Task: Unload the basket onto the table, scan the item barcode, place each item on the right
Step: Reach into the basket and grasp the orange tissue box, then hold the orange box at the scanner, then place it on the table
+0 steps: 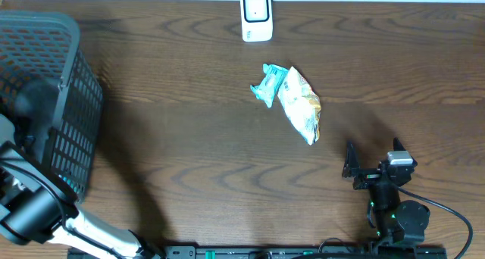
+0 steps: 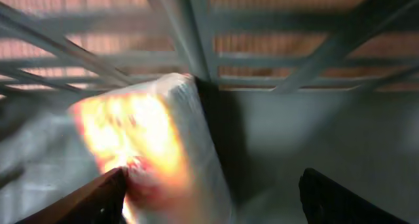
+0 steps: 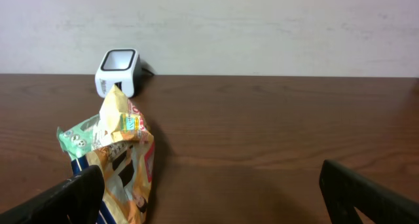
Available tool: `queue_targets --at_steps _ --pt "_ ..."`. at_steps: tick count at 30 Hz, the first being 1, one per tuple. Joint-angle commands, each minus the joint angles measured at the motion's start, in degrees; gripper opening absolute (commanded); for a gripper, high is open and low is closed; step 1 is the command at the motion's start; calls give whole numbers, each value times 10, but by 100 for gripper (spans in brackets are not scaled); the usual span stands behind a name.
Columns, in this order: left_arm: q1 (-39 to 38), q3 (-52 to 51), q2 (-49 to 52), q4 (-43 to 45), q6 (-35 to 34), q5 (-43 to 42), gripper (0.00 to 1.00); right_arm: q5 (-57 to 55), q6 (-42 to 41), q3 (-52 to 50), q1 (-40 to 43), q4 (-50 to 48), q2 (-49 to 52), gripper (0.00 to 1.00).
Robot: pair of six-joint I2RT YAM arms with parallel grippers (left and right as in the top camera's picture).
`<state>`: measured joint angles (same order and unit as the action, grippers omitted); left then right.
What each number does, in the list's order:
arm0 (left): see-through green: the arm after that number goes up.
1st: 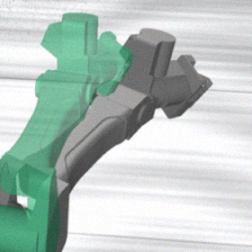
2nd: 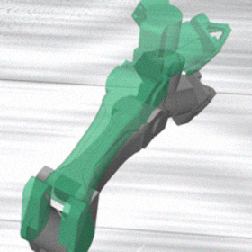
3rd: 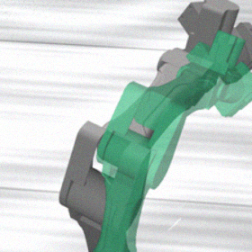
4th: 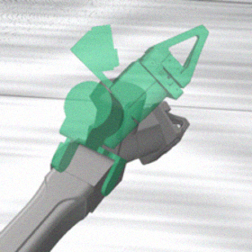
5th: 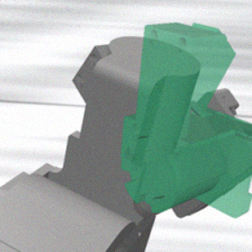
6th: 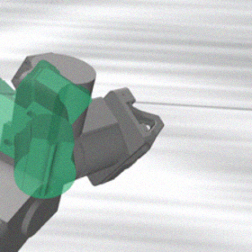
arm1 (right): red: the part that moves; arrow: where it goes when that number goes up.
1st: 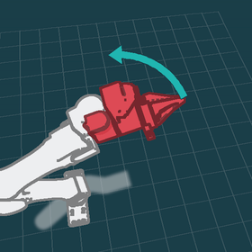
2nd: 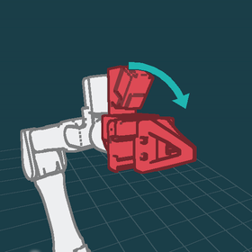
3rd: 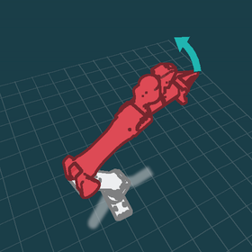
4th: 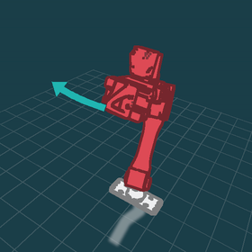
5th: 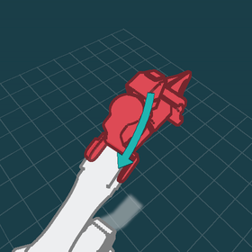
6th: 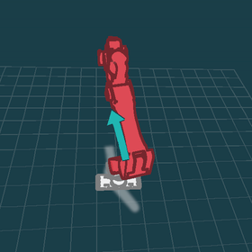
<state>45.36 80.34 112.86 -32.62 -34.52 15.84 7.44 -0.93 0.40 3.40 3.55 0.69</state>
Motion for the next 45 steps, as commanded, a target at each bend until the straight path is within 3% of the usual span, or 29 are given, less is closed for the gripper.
queue_targets --at_steps 1,3,5,9,11,14,21,30,35,40,41,45 --pt "7 -4 19 2 -1 16 84 -3 4 -1 -4 2 -3 99" --pt "9 -4 21 4 -1 16 83 -3 4 -1 -4 2 -3 99" --pt "10 -4 21 4 0 16 76 -3 4 -1 -4 2 -3 99" --pt "12 -4 21 2 20 16 44 -3 4 -1 -4 2 -3 99" --pt "12 -4 20 1 42 16 23 -3 4 -1 -4 2 -3 99" --pt "12 -3 12 -8 42 11 8 -3 4 -1 -4 2 -3 99" --pt "12 -2 -46 -8 42 -88 7 -3 4 -1 -4 2 -3 99" --pt "12 -2 -219 40 37 -283 7 -3 4 -1 -4 2 -3 99" --pt "-11 -2 -313 114 -34 -443 7 -3 4 -1 -4 2 -3 99" --pt "-114 -2 -347 159 -80 -501 7 -3 4 -1 -4 2 -3 99" --pt "-188 -2 -349 170 -76 -501 7 -3 4 -1 -4 2 -3 99" --pt "-305 -2 -346 191 -17 -474 8 -3 4 -1 -4 2 -3 99"
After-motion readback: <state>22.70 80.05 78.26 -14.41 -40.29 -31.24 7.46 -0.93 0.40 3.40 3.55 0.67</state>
